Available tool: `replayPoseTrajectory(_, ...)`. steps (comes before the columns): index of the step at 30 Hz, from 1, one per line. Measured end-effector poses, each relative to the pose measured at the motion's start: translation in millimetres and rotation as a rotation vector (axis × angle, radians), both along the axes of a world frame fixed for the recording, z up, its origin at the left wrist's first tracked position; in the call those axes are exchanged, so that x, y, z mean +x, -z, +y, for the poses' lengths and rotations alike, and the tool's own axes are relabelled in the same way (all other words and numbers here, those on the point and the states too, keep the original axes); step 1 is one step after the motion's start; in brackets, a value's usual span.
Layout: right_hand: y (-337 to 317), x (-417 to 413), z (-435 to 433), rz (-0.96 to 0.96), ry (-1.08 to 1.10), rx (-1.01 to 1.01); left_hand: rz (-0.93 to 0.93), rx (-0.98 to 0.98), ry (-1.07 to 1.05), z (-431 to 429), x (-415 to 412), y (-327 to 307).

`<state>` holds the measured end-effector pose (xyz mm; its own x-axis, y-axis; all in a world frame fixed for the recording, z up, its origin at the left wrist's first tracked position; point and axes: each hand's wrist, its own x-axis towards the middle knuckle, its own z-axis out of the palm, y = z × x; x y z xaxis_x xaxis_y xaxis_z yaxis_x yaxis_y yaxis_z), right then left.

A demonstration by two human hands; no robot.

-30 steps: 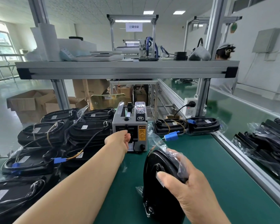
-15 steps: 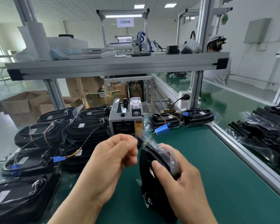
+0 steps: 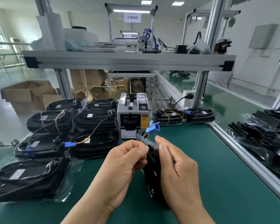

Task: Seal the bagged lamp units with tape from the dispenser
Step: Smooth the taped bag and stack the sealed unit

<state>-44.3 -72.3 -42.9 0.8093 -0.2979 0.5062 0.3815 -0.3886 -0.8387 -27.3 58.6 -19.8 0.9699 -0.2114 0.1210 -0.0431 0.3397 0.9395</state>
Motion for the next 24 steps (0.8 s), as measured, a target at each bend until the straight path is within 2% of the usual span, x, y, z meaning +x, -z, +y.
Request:
replayPoseTrajectory(3, -6.6, -5.0, 0.5, 0.069, -0.082, 0.210, -0.005, -0.012, -0.007, 0.2, -1.7, 0.0)
replayPoseTrajectory(5, -8.9, -8.1, -0.8, 0.076, -0.118, 0.248, -0.018, 0.011, -0.007, 1.0, -1.7, 0.5)
replayPoseTrajectory(11, -9.9, -10.3, -7.3, 0.165, -0.259, 0.121, 0.006, -0.025, -0.030, 3.3, -1.6, 2.7)
replayPoseTrajectory(17, -13.2, -2.1, -5.3, 0.155, -0.121, 0.085, 0.038, -0.037, -0.063, -3.3, 0.1, 5.5)
replayPoseTrajectory(24, -12.5, -3.7, 2.0, 0.117, -0.069, 0.069, 0.024, -0.066, -0.078, -4.6, 6.7, 14.4)
